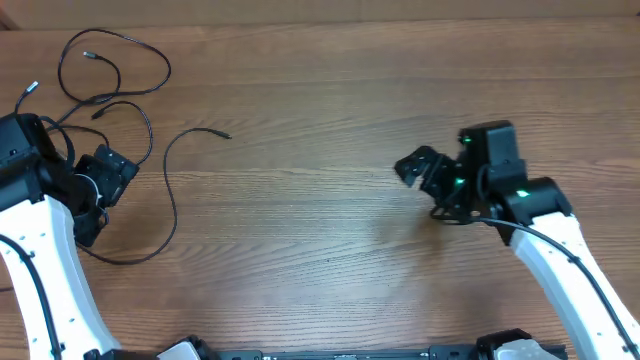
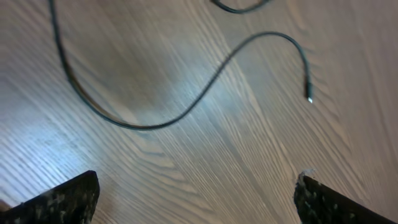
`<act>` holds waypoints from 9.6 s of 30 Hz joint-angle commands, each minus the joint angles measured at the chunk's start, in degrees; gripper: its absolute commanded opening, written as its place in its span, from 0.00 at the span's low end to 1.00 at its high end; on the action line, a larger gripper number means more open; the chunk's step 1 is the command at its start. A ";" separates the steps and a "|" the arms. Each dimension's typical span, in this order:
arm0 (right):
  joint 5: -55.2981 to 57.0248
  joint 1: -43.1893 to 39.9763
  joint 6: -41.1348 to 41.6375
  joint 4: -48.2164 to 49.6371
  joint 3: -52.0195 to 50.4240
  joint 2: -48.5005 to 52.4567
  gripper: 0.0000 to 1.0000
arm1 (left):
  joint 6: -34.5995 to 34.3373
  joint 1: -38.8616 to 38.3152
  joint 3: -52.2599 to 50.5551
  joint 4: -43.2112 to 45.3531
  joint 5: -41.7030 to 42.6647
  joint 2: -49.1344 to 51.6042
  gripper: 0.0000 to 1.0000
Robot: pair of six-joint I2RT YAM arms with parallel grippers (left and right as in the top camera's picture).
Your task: Untangle cables
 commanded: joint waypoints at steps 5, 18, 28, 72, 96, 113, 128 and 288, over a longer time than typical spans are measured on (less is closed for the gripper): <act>-2.99 3.48 -4.90 0.98 0.20 6.23 1.00 | -2.03 -0.02 0.57 0.22 -2.73 3.37 1.00; 13.07 -8.76 -4.92 -8.68 0.20 7.08 1.00 | -2.03 -0.04 0.57 0.24 -2.75 4.83 1.00; 13.79 -11.02 -4.70 -9.57 0.20 7.08 1.00 | -2.03 -0.04 0.57 0.22 -2.75 4.83 1.00; 13.79 -11.02 -4.72 -9.57 0.20 7.08 1.00 | 17.51 -17.81 10.78 12.92 20.65 15.32 0.90; 13.79 -11.02 -4.70 -9.57 0.20 7.08 1.00 | -17.99 -27.76 17.46 22.84 -2.95 42.40 0.98; 13.79 -11.02 -4.70 -9.57 0.20 7.08 1.00 | -20.00 -28.57 17.46 24.61 -16.85 44.78 0.78; 13.79 -11.02 -4.70 -9.57 0.20 7.08 1.00 | -21.18 -30.77 17.42 26.77 -19.87 45.07 0.76; 13.79 -11.02 -4.70 -9.57 0.20 7.08 1.00 | 47.74 20.61 -12.35 47.65 7.61 30.58 0.69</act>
